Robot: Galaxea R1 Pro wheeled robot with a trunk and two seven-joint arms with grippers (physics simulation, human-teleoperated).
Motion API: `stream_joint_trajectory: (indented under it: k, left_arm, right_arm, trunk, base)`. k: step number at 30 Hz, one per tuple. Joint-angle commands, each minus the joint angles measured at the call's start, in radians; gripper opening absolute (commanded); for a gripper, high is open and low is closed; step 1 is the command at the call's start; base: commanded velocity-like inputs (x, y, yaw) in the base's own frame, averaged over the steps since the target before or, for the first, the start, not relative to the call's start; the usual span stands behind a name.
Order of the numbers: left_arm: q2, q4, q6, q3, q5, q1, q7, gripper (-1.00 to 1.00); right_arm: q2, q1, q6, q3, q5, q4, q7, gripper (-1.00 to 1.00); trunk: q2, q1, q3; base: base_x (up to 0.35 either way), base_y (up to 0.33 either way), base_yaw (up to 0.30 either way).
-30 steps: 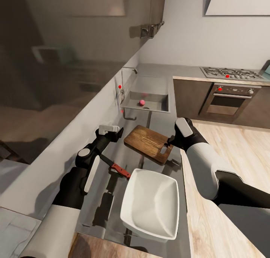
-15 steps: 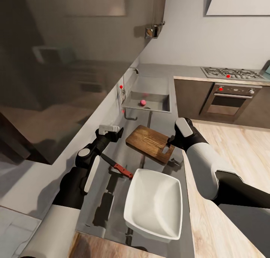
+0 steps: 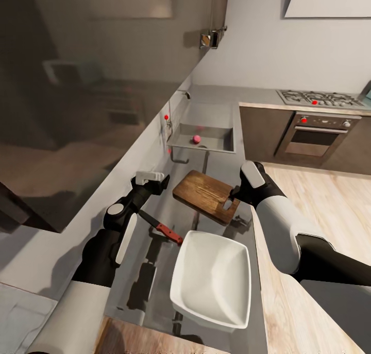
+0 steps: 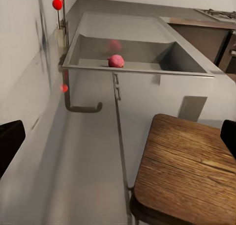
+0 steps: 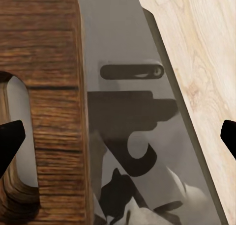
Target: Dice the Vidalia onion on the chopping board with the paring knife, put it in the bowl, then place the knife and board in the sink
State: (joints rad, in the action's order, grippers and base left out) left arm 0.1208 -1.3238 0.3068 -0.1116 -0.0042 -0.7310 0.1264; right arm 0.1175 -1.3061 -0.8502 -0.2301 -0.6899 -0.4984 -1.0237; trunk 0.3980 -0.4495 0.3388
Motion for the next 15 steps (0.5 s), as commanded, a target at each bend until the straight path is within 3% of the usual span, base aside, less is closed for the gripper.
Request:
stream_joint_trajectory:
  k: [1, 15]
  left_arm:
    - [0.000, -0.001, 0.006, 0.001, 0.000, -0.001, 0.004, 1.00]
    - [0.000, -0.001, 0.006, 0.001, 0.000, -0.001, 0.004, 1.00]
  right_arm:
    - [0.001, -0.001, -0.004, -0.003, -0.007, -0.002, -0.009, 1.00]
    - [0.001, -0.001, -0.004, -0.003, -0.007, -0.002, -0.008, 1.00]
  trunk:
    - [0.002, -0.001, 0.003]
    - [0.002, -0.001, 0.013]
  base:
    - [0.000, 0.000, 0.000]
    - [0.000, 0.000, 0.000]
